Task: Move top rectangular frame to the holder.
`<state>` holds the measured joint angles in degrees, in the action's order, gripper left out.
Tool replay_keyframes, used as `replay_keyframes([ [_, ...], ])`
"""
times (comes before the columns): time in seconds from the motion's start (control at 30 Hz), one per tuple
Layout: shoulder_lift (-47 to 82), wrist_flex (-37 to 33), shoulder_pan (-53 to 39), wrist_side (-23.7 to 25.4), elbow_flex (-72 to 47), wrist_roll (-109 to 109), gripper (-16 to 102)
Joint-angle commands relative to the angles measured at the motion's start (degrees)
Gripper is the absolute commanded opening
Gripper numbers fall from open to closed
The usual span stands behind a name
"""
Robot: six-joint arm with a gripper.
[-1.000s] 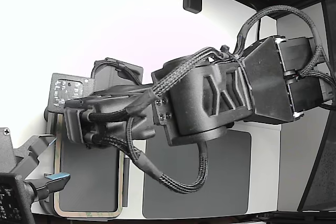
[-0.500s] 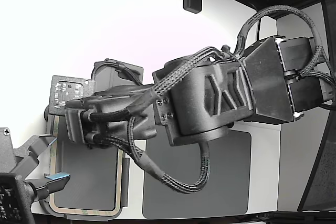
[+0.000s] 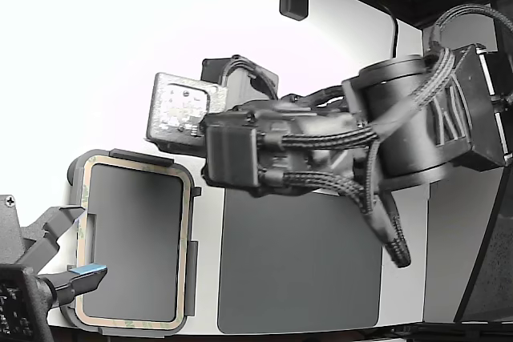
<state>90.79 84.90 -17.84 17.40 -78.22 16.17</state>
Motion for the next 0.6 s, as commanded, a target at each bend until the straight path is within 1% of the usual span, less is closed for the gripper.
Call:
replay_keyframes([
  [0.0,6.9,-1.0,1.3,0.8,-0.5,-1.3,100],
  [0.17,17.7,-5.8,3.4,2.7,-6.3,-4.1,100],
  [0.4,36.1,-15.6,4.8,3.3,-23.3,-3.8,100],
  [0.47,42.0,-17.2,4.9,3.2,-27.5,-3.6,100],
  [0.57,52.5,-22.1,6.5,2.0,-35.9,-4.7,100],
])
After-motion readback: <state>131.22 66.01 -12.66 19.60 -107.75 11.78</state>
